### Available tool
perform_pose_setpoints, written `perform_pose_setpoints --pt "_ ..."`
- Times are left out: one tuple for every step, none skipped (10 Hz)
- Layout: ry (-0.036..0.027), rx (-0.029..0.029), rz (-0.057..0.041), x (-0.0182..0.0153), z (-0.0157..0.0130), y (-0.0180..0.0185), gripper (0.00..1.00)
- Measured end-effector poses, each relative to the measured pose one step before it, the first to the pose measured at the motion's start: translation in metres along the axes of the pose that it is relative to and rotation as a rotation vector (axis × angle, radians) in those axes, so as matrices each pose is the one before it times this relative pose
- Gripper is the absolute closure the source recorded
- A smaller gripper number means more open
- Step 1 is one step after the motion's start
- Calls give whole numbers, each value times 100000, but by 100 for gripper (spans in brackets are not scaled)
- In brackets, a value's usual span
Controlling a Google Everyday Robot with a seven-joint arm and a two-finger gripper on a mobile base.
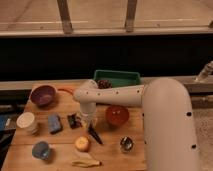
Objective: Place brush in plastic cup
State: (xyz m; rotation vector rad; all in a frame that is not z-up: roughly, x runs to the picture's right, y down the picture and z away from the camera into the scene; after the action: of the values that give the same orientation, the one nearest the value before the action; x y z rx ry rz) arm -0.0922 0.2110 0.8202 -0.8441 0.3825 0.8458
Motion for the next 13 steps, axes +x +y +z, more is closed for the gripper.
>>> perform_pose_setpoints --pt "-1764 3158 505 -15 -1631 -891 100" --pt "-1357 2435 93 -175 -1292 -556 100" --pt "-1786 3243 -231 -394 -1602 -608 100" --pt "-1313 2753 147 -159 -1187 -704 100" --pt "-2651 3614 359 -346 -1564 -1010 100" --pt "-2423 2263 14 -174 -903 -547 100" --pt "-3924 643 -668 -571 -837 -102 100" --pt "-2180 -195 -1068 -379 -292 -28 100" --pt "-3806 -513 -2806 -1141 -410 330 100" --pt "-5367 -3489 -4068 -1638 -529 1138 100" --pt "-5143 -3345 -5041 -1757 -595 950 100" --pt "-3272 -2600 -4868 -1621 -557 1372 100" --pt "-2765 -1847 -5774 -1674 -665 1968 100"
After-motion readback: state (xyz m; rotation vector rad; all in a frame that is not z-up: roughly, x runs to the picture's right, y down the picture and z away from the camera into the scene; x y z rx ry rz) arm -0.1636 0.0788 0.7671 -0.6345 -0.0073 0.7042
